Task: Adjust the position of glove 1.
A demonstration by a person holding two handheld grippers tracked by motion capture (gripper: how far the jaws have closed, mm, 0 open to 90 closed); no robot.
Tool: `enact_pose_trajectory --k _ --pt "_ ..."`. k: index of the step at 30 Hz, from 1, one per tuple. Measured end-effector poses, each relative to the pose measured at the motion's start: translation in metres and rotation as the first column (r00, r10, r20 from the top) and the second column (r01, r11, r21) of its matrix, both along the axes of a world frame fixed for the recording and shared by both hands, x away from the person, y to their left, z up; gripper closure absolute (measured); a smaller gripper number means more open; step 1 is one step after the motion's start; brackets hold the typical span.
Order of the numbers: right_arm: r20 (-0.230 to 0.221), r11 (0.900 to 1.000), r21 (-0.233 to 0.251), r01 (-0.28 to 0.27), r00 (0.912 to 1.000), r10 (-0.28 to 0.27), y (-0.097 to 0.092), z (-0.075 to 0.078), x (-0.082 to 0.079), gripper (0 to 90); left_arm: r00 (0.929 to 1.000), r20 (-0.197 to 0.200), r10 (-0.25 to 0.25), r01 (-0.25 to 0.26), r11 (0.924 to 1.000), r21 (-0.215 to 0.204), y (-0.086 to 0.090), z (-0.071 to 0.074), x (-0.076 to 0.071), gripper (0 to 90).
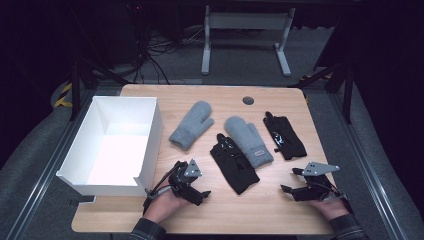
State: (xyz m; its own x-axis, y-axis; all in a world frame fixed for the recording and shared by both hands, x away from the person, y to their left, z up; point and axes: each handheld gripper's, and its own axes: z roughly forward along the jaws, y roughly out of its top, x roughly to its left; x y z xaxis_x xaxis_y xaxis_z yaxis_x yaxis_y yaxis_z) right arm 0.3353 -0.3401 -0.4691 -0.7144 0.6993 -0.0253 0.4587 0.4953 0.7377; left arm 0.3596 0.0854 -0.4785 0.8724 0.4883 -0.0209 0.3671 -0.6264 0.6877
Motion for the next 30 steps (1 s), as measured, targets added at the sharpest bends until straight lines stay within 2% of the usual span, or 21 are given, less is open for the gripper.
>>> enact_pose_trajectory --k 2,4,16,18,30 --pt "-0.004 1.0 -0.001 0.003 1.0 -0.003 0.0 0.0 0.0 19.8 1.0 0.0 -0.001 0.001 1.0 0.003 0.0 0.0 0.0 0.3" --pt "-0.025 1.0 0.001 0.009 0.9996 -0.009 0.0 0.003 0.001 23.8 1.0 0.0 -0.001 0.001 1.0 0.002 0.0 0.0 0.001 0.3" --pt "-0.025 0.9966 0.061 0.054 0.9983 -0.053 0.01 0.027 0.016 27.7 1.0 -0.002 0.002 -0.002 1.0 -0.003 -0.001 0.0 0.001 0.5" --pt "-0.021 0.9954 0.077 0.057 0.9983 -0.055 0.015 0.031 0.022 27.8 1.0 -0.001 0.002 -0.002 1.0 -0.003 -0.001 0.0 0.001 0.5" --pt "0.018 0.9958 0.08 0.044 0.9988 -0.046 0.054 0.046 0.061 25.5 1.0 -0.001 0.008 -0.008 1.0 -0.004 -0.002 0.0 0.001 0.5"
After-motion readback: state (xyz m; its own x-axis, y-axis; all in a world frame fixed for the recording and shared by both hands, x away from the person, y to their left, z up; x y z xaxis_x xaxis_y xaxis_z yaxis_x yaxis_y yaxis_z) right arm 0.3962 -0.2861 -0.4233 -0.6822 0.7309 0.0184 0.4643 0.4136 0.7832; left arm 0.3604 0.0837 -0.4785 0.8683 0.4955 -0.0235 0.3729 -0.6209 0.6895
